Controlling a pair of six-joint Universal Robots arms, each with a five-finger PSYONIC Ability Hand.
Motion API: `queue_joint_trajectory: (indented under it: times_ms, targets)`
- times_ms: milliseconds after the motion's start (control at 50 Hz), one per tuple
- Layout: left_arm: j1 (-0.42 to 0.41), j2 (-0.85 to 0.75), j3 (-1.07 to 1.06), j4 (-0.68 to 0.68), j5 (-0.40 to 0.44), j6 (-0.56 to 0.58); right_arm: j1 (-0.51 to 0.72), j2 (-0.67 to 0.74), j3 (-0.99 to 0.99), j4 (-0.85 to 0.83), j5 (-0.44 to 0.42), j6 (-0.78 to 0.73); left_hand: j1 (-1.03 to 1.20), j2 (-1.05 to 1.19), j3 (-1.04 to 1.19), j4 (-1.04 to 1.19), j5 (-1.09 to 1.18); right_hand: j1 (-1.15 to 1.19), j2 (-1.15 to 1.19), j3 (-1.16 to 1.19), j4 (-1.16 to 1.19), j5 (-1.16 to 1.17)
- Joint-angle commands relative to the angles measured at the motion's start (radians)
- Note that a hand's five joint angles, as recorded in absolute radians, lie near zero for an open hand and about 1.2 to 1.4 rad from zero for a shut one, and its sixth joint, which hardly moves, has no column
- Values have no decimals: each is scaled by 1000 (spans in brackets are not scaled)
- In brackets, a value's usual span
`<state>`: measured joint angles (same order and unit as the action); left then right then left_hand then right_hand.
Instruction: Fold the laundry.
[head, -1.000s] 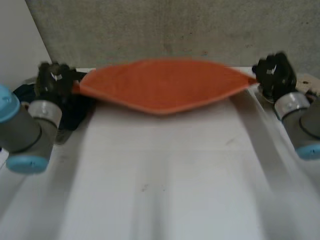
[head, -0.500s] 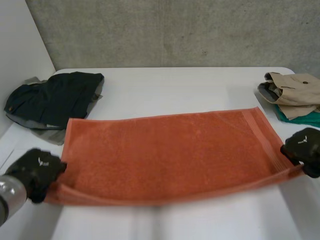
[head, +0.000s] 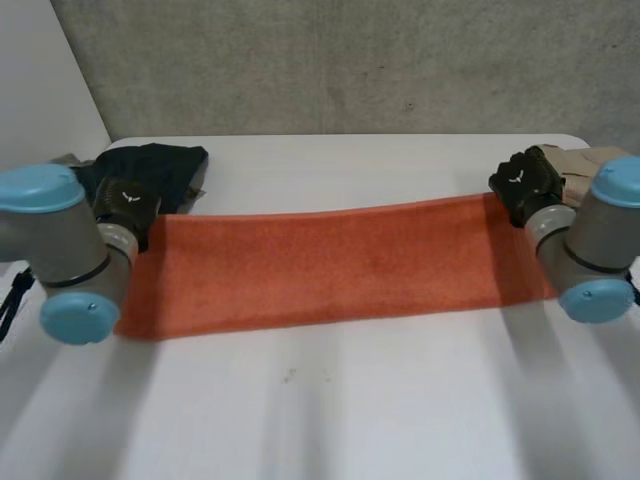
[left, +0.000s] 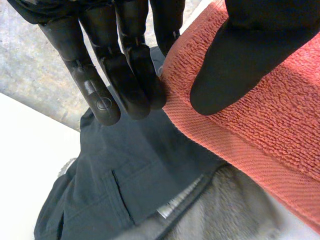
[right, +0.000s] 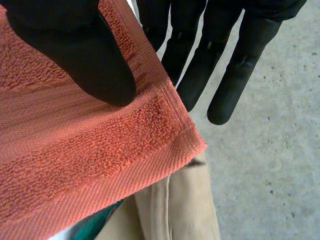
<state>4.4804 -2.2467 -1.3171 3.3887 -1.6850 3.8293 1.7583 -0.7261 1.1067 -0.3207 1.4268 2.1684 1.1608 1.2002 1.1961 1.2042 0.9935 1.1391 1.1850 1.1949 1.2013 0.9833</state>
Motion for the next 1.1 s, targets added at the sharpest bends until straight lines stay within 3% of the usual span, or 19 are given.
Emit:
queue_joint_trajectory:
  times_ms: [20,40,60,80,160,280,340,400,480,700,820,840,880,980,1100]
  targets:
    - [-16,-80,110,0,-8,0,23,160,-182,-12,6,1,235,196,200,192,228,180,134,124,117,161]
    - [-26,-93,125,-3,-12,4,29,180,-200,-12,9,2,-107,-147,-142,-151,-114,-777,-823,-833,-840,-796]
    - [-32,-97,131,-3,-15,4,32,186,-205,-12,9,2,-634,-673,-669,-677,-641,-965,-1010,-1020,-1027,-983]
    - [-38,-99,136,-5,-21,4,36,186,-205,-12,6,4,-986,-1026,-1022,-1030,-994,-965,-1010,-1020,-1027,-983]
    - [-61,-90,131,-5,-57,-7,46,140,-190,-6,20,59,-986,-1026,-1022,-1030,-994,-965,-1010,-1020,-1027,-983]
    - [-69,45,50,-14,-73,-26,18,-114,-1,127,9,267,-986,-1026,-1022,-1030,-994,-965,-1010,-1020,-1027,-983]
    - [-67,134,-37,-12,-61,-80,-29,-238,100,270,-69,330,-986,-1026,-1022,-1030,-994,-965,-1010,-1020,-1027,-983]
    - [-67,223,-123,-11,-32,-160,-126,-297,188,431,-172,361,-986,-1026,-1022,-1030,-994,-709,-754,-764,-771,-727]
    - [-66,297,-224,-11,88,-281,-200,-300,263,523,-230,347,-977,-1016,-1012,-1020,-984,-608,-654,-664,-670,-627]
    - [-53,314,-292,-14,341,-453,-253,-237,347,307,-232,318,-965,-1004,-1000,-1008,-972,-549,-595,-605,-611,-568]
    - [-56,317,-295,-14,358,-456,-249,-168,326,273,-232,304,-968,-1007,-1003,-1011,-975,-500,-546,-556,-562,-518]
    - [-58,321,-295,-14,357,-456,-249,-159,321,269,-232,298,-965,-1004,-1000,-1008,-972,-371,-417,-427,-434,-390]
    - [-58,331,-297,-14,355,-456,-250,-153,311,250,-232,289,-965,-1004,-1000,-1008,-972,254,208,198,192,235]
    - [-61,360,-306,-15,354,-456,-272,-168,343,169,-159,278,-965,-1004,-1000,-1008,-972,257,211,201,195,238]
    - [-64,429,-326,-15,357,-458,-373,-258,401,166,-135,258,-971,-1010,-1006,-1014,-978,257,211,201,195,238]
